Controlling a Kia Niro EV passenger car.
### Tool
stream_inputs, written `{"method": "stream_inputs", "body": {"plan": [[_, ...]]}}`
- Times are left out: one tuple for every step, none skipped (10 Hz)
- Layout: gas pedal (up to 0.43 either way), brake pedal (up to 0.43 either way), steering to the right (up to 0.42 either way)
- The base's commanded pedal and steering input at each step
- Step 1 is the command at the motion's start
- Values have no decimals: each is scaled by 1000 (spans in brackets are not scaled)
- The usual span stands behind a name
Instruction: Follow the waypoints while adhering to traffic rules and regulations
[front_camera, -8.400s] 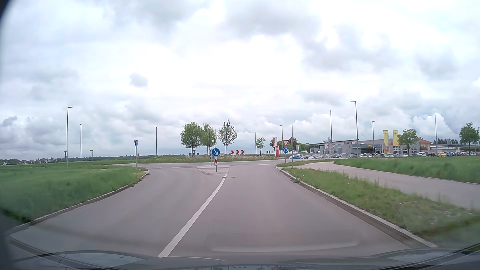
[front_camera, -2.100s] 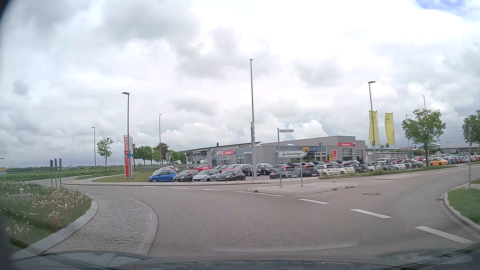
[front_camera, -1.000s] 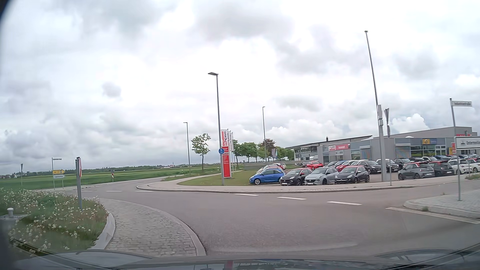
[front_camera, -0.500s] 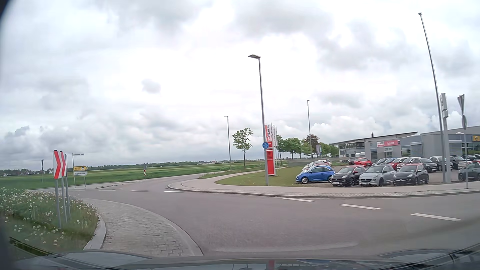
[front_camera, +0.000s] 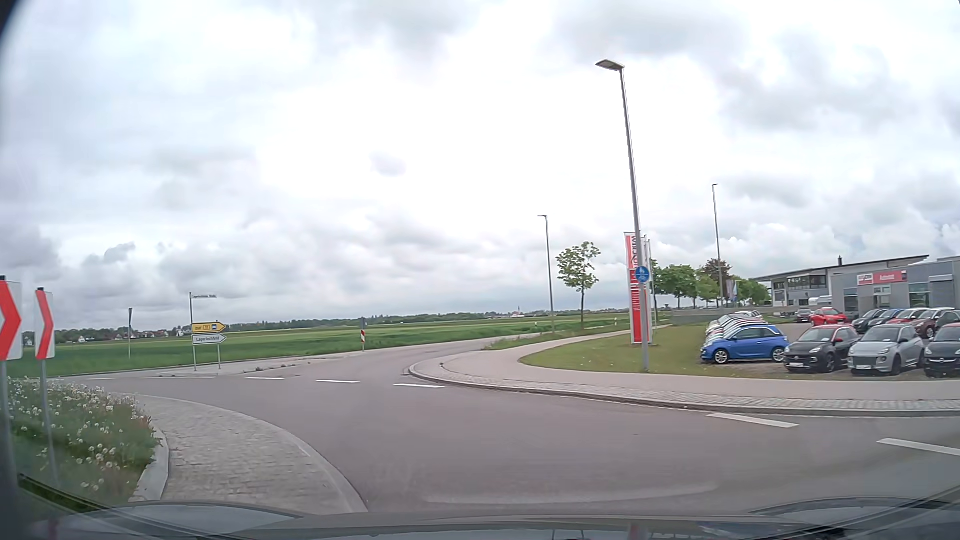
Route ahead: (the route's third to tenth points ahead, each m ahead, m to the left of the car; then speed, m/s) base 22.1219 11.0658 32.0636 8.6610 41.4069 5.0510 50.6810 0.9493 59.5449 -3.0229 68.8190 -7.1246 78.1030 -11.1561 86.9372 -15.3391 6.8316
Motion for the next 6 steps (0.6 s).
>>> {"method": "stream_inputs", "body": {"plan": [[220,12,-205],[220,12,-204],[220,12,-199],[220,12,-189],[220,12,-181],[220,12,-178]]}}
